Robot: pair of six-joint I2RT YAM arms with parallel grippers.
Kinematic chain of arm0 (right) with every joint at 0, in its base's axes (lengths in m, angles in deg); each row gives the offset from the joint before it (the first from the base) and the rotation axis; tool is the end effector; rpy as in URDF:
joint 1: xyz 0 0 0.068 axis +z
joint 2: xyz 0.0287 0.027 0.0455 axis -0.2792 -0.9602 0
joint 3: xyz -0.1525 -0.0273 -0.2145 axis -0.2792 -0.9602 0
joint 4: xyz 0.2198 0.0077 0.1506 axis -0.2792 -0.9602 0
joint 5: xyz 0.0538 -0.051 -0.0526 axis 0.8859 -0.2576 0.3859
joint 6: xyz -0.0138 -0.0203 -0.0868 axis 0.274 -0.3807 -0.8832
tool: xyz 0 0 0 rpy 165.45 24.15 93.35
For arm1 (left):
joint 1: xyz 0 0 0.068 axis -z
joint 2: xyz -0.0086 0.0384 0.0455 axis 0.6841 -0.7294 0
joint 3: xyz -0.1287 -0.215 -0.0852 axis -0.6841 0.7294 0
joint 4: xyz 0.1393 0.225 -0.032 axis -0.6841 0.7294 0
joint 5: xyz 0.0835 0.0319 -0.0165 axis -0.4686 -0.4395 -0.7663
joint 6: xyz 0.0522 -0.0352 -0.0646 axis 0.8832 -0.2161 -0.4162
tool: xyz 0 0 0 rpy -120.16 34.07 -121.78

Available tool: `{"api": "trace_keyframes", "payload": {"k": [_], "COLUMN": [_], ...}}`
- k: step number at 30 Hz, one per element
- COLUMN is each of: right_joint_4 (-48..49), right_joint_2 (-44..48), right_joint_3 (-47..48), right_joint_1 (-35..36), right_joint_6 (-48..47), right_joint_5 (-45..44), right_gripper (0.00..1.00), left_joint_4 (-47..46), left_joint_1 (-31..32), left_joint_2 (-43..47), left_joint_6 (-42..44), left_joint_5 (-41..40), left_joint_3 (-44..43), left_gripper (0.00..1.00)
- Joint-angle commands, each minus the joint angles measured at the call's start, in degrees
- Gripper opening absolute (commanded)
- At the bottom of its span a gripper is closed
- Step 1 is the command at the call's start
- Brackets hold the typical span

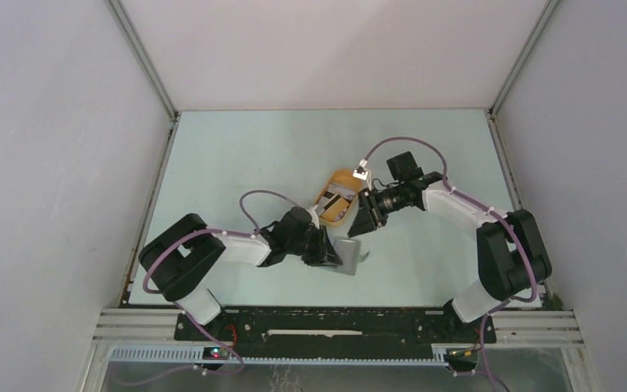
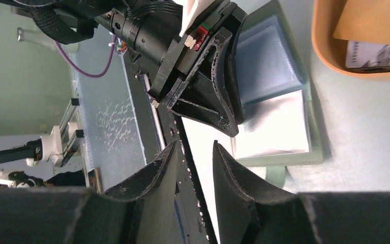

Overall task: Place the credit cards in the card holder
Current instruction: Open the card holder at the center of the board.

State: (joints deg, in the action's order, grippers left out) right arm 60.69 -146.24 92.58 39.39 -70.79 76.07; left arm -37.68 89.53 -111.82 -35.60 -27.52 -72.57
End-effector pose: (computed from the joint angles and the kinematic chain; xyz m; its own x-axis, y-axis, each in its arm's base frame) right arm 0.2655 0.1890 0.1899 -0.7215 -0.3755 -0.5817 -0.6843 0.2590 0.6817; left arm 0.1985 -0.2520 0.0838 -0.9710 -0.0814 -0.2248 0.1212 0.6430 -0.7562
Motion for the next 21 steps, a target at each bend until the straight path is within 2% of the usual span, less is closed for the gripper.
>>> {"api": "trace_keyframes", "payload": {"k": [1,3,10,17,21], "right_joint_4": [-0.27,-0.15,-3.64,-7.42,-11.81], "right_joint_2": [-2.79,-4.82,-15.39,-16.5,-14.58], "right_joint_3": [1.75,2.04,5.83,7.24,9.3], "right_joint_1": [2.19,3.41,5.85,8.18,7.5], "right_joint_6": [-1.57,-0.59,0.41,-4.45,-10.38], "right_joint_5": [2.77,1.51,-7.23,-10.73,-5.95], "right_gripper": [0.39,0.38,0.23,0.26,0.28], "left_joint_4": [2.75,3.92,4.92,7.52,8.49], "left_joint_1": [0.48,0.4,0.39,-0.85,-2.19], "left_joint_2": [0.82,2.06,7.71,12.76,15.52], "left_joint_6": [1.67,2.17,1.83,2.53,3.94], "left_joint_5": [-0.01,-1.18,-3.52,-6.4,-7.51], "left_joint_3": [-3.15,-3.32,-1.89,-0.23,0.43], "left_gripper": [0.26,0.27,0.28,0.29,0.29]}}
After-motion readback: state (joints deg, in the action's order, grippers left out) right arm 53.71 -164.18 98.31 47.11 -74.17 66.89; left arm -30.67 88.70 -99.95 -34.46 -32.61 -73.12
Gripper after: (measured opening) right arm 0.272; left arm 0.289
